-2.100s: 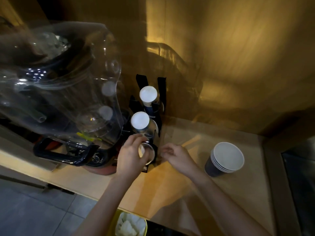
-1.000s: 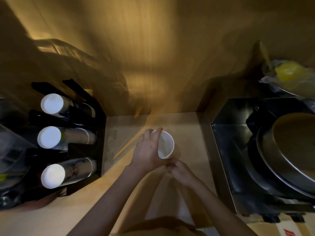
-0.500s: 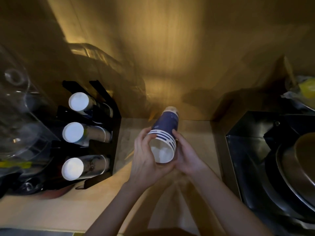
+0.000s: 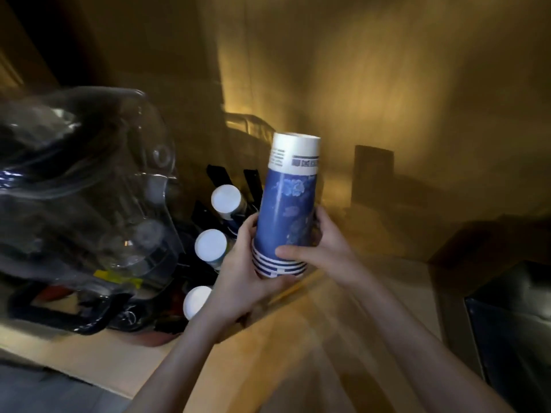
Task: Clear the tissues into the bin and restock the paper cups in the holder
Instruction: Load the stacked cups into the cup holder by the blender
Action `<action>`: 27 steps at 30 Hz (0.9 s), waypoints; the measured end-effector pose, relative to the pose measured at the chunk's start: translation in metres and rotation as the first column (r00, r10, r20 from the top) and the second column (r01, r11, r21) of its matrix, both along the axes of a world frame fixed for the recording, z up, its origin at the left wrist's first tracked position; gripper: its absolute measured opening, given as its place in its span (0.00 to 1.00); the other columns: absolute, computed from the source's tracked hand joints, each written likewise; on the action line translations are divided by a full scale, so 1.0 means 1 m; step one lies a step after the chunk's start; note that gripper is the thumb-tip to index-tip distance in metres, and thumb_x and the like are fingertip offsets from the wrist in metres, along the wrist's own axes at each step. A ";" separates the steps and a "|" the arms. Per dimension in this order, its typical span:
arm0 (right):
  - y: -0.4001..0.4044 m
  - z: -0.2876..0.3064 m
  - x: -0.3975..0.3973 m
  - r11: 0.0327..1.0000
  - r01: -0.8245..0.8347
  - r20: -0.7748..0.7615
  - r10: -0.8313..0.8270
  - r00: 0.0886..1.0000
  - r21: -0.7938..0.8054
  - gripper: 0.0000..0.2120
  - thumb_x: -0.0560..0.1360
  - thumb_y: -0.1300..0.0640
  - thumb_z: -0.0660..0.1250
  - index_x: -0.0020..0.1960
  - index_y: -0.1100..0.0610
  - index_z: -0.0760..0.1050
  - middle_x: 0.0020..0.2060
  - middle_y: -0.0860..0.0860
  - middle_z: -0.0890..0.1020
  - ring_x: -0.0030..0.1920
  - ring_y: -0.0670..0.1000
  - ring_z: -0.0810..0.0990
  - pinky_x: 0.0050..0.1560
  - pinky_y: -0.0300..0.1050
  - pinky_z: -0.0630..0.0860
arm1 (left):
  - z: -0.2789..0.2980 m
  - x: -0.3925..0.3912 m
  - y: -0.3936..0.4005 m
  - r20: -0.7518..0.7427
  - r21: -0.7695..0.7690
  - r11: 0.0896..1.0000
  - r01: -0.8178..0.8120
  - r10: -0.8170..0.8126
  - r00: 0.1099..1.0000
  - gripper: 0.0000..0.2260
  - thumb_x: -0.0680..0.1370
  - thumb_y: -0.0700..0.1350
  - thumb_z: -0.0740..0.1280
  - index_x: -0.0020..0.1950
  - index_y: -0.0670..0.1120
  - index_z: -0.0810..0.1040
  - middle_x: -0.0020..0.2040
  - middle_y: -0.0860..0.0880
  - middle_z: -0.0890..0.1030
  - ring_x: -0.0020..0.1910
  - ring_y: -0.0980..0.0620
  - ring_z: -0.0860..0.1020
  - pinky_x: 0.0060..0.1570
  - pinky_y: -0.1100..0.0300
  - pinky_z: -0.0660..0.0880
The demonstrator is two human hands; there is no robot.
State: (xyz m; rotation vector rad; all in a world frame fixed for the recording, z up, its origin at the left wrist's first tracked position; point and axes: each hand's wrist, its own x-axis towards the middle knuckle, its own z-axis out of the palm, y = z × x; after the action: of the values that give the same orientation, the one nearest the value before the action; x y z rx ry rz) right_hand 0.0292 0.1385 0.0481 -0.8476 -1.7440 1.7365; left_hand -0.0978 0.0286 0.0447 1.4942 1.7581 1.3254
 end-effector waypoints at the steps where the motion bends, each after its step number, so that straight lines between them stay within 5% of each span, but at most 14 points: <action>1: -0.002 0.007 -0.007 0.999 -0.028 0.009 0.027 1.000 0.045 0.42 0.59 0.60 0.80 0.66 0.47 0.63 0.59 0.41 0.76 0.57 0.38 0.77 0.55 0.34 0.76 | 0.003 -0.009 0.001 -0.016 0.015 1.000 -0.011 0.011 1.000 0.44 0.60 0.47 0.80 0.66 0.62 0.55 0.60 0.65 0.70 0.58 0.73 0.71 0.51 0.78 0.69; 6: 0.008 0.032 -0.048 0.994 -0.071 -0.049 0.076 0.996 0.088 0.34 0.69 0.62 0.72 0.68 0.48 0.59 0.55 0.36 0.74 0.48 0.26 0.76 0.47 0.22 0.72 | 0.024 -0.052 0.014 -0.168 0.138 0.982 -0.126 0.148 0.975 0.49 0.59 0.45 0.80 0.69 0.59 0.51 0.67 0.55 0.68 0.66 0.61 0.69 0.64 0.66 0.68; 9: 0.019 0.041 -0.073 0.995 -0.054 -0.043 0.057 0.997 0.085 0.32 0.68 0.57 0.74 0.67 0.48 0.62 0.57 0.42 0.77 0.55 0.38 0.78 0.60 0.42 0.76 | 0.030 -0.075 0.027 -0.220 0.184 0.970 -0.158 0.197 0.955 0.48 0.60 0.42 0.79 0.70 0.56 0.52 0.67 0.54 0.67 0.67 0.55 0.69 0.63 0.71 0.65; 12: 0.030 0.039 -0.095 0.994 -0.001 -0.029 0.004 1.000 0.110 0.36 0.60 0.49 0.77 0.64 0.47 0.66 0.59 0.46 0.79 0.59 0.48 0.79 0.63 0.56 0.75 | 0.029 -0.092 0.039 -0.259 0.198 0.964 -0.175 0.224 0.939 0.45 0.63 0.44 0.78 0.73 0.49 0.55 0.67 0.54 0.66 0.66 0.56 0.68 0.60 0.80 0.60; 15: 0.036 0.029 -0.111 0.986 0.046 -0.016 -0.044 0.999 0.161 0.38 0.56 0.47 0.77 0.63 0.47 0.67 0.61 0.48 0.78 0.60 0.48 0.78 0.64 0.54 0.74 | 0.023 -0.105 0.050 -0.263 0.163 0.971 -0.175 0.214 0.941 0.42 0.66 0.44 0.76 0.73 0.44 0.56 0.69 0.51 0.66 0.67 0.57 0.65 0.62 0.80 0.59; 19: 0.038 0.008 -0.124 0.964 0.073 0.092 -0.100 0.991 0.257 0.37 0.61 0.53 0.79 0.66 0.53 0.66 0.61 0.48 0.77 0.61 0.46 0.76 0.63 0.44 0.72 | 0.017 -0.115 0.059 -0.211 0.025 0.993 -0.117 0.120 0.970 0.40 0.69 0.40 0.72 0.74 0.44 0.52 0.73 0.44 0.64 0.70 0.53 0.64 0.68 0.63 0.62; 23: 0.042 -0.011 -0.128 0.968 0.031 0.158 -0.072 0.985 0.249 0.29 0.64 0.58 0.78 0.62 0.59 0.72 0.54 0.48 0.78 0.54 0.43 0.77 0.55 0.37 0.75 | 0.018 -0.116 0.058 0.002 -0.064 0.997 -0.050 0.050 0.999 0.40 0.67 0.40 0.70 0.74 0.52 0.53 0.69 0.54 0.65 0.67 0.60 0.65 0.56 0.82 0.62; 27: 0.041 -0.022 -0.134 0.960 -0.014 0.203 -0.044 0.978 0.279 0.41 0.58 0.41 0.74 0.66 0.56 0.68 0.58 0.47 0.76 0.59 0.44 0.75 0.56 0.37 0.72 | 0.030 -0.109 0.054 0.012 0.060 0.997 -0.055 0.054 0.998 0.36 0.63 0.53 0.72 0.68 0.60 0.61 0.62 0.65 0.70 0.61 0.72 0.67 0.56 0.81 0.63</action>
State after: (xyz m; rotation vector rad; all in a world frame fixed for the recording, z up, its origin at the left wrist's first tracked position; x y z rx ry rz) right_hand -0.1046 0.1795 0.0262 -0.9388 -2.0535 1.3861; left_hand -0.2071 0.0823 0.0746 1.4784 1.7793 1.4224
